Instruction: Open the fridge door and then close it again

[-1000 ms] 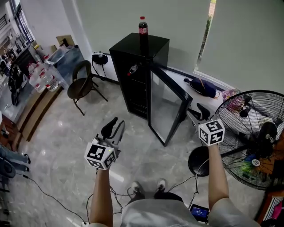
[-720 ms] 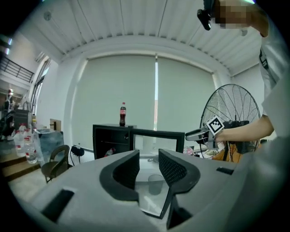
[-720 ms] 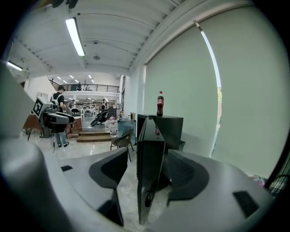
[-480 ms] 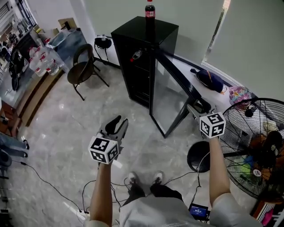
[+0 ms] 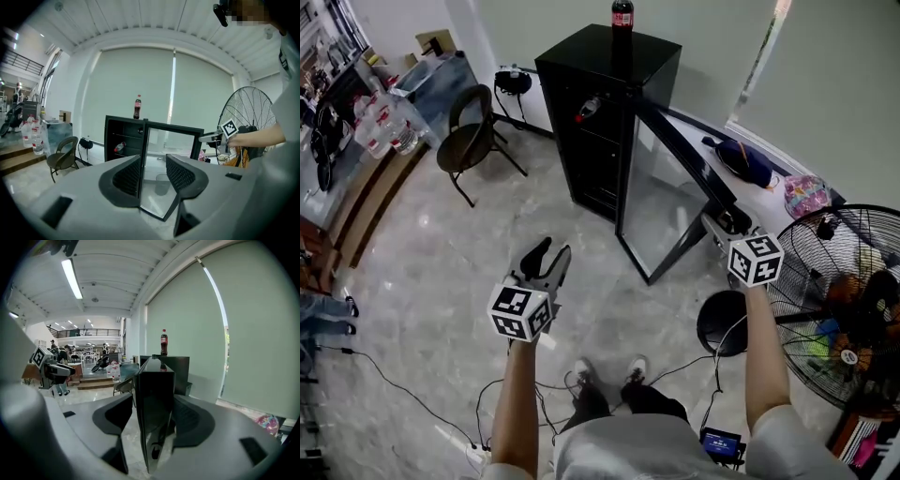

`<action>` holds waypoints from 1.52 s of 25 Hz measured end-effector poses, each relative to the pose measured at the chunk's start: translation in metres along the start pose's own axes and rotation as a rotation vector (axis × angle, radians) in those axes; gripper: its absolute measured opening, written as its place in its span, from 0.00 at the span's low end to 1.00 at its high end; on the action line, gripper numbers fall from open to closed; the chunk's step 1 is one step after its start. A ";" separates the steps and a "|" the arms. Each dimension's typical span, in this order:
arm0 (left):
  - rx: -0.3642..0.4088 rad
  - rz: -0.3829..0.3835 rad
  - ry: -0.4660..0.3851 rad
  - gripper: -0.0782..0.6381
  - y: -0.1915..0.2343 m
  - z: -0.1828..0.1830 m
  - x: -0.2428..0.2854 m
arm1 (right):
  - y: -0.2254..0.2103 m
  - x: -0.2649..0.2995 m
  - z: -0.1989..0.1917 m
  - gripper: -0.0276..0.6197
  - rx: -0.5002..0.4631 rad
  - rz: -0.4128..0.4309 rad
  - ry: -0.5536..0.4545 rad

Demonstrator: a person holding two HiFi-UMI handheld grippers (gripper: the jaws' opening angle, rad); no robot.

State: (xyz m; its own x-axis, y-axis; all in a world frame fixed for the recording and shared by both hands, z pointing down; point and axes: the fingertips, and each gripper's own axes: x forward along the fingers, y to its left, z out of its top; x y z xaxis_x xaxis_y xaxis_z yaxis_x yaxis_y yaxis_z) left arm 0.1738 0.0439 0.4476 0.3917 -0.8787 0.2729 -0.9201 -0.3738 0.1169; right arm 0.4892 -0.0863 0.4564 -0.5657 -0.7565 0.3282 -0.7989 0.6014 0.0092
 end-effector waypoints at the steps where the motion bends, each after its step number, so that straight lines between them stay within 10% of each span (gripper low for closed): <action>1: -0.008 0.002 -0.004 0.31 0.004 -0.001 -0.002 | 0.002 0.000 0.000 0.44 0.000 -0.002 0.005; 26: 0.007 -0.044 0.005 0.32 0.121 -0.024 -0.097 | 0.144 0.025 0.009 0.36 0.015 -0.102 0.058; 38: 0.022 -0.060 0.009 0.32 0.153 -0.027 -0.115 | 0.214 0.063 0.026 0.34 0.002 -0.014 0.040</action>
State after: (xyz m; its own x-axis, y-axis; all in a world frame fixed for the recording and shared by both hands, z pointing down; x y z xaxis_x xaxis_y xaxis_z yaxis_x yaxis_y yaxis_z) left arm -0.0124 0.0961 0.4601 0.4463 -0.8517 0.2745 -0.8946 -0.4324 0.1128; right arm 0.2775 -0.0119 0.4545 -0.5457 -0.7541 0.3655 -0.8073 0.5900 0.0118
